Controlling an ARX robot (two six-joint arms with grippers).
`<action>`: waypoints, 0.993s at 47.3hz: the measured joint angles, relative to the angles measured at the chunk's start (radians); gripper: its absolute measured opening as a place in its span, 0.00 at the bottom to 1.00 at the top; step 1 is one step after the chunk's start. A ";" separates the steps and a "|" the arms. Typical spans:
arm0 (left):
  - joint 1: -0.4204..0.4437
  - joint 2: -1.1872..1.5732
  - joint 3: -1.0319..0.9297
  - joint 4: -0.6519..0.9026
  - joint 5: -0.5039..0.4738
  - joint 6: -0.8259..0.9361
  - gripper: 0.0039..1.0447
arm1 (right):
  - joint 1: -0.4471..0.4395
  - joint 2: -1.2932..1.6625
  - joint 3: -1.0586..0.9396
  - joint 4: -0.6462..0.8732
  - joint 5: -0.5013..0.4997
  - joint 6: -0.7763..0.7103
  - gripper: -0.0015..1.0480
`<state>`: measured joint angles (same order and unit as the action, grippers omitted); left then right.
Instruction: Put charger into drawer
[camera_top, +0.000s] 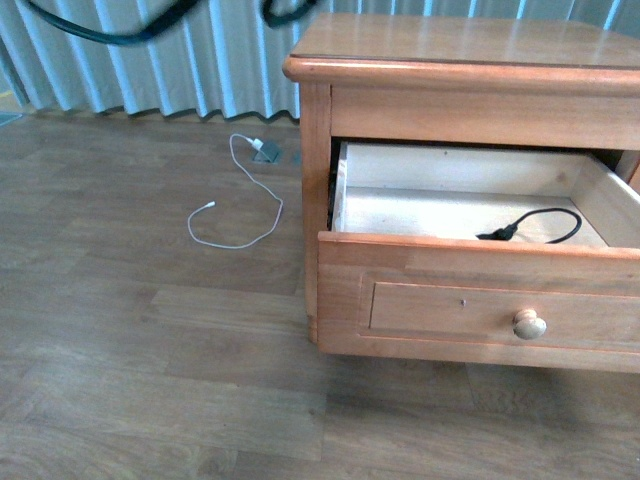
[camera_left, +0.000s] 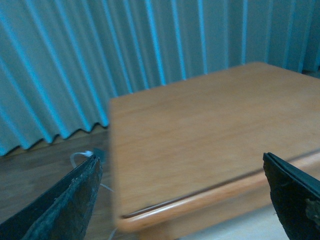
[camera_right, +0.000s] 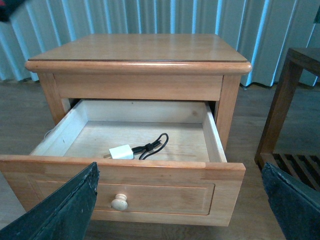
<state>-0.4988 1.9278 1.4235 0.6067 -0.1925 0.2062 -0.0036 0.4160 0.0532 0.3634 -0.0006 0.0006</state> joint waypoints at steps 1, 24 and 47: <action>0.004 -0.020 -0.018 0.003 -0.007 -0.001 0.94 | 0.000 0.000 0.000 0.000 0.000 0.000 0.92; 0.012 -1.061 -0.904 -0.098 -0.380 -0.030 0.94 | 0.000 0.000 0.000 0.000 0.000 0.000 0.92; 0.133 -1.712 -1.261 -0.686 -0.605 -0.403 0.94 | 0.000 0.000 0.000 0.000 0.000 0.000 0.92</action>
<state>-0.3660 0.2153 0.1623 -0.0788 -0.7975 -0.1967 -0.0036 0.4156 0.0532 0.3634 -0.0002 0.0006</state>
